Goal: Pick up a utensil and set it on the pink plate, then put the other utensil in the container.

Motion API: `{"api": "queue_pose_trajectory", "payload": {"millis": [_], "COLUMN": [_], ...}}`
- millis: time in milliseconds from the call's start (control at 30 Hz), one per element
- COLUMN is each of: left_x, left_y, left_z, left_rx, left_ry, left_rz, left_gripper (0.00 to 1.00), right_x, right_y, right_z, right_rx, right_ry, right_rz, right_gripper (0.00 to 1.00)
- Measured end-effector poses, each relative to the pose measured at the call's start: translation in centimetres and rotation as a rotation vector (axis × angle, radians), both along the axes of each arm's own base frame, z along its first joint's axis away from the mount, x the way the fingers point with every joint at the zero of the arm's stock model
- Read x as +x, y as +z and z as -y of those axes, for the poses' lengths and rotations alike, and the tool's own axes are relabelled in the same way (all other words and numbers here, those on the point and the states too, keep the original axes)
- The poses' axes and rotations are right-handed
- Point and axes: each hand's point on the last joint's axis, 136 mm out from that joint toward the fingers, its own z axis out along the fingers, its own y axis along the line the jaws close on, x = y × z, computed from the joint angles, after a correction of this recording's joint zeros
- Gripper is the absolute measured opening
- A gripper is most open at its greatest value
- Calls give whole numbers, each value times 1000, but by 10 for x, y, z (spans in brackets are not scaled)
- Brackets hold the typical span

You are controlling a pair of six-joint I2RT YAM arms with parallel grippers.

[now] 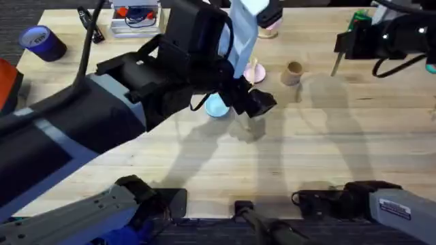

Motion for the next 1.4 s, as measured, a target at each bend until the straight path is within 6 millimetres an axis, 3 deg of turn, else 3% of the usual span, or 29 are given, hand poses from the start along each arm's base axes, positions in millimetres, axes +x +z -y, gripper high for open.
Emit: {"api": "queue_pose_trajectory", "payload": {"millis": [133, 367, 567, 1133, 1400], "left_x": [0, 0, 0, 0, 0], "left_y": [0, 0, 0, 0, 0], "left_z": [0, 0, 0, 0, 0], "left_rx": [0, 0, 0, 0, 0], "left_ry": [0, 0, 0, 0, 0], "left_rz": [0, 0, 0, 0, 0], "left_gripper": [994, 993, 994, 994, 995], "right_x": [5, 0, -3, -15, -8], "right_y": [12, 28, 36, 62, 48], "right_z": [-10, -53, -73, -78, -96], "right_rx": [-33, -34, -17, 55, 171], "right_ry": [130, 492, 659, 952, 1100], "right_rz": [50, 134, 188, 391, 436], "right_gripper": [29, 30, 30, 32, 32]}}
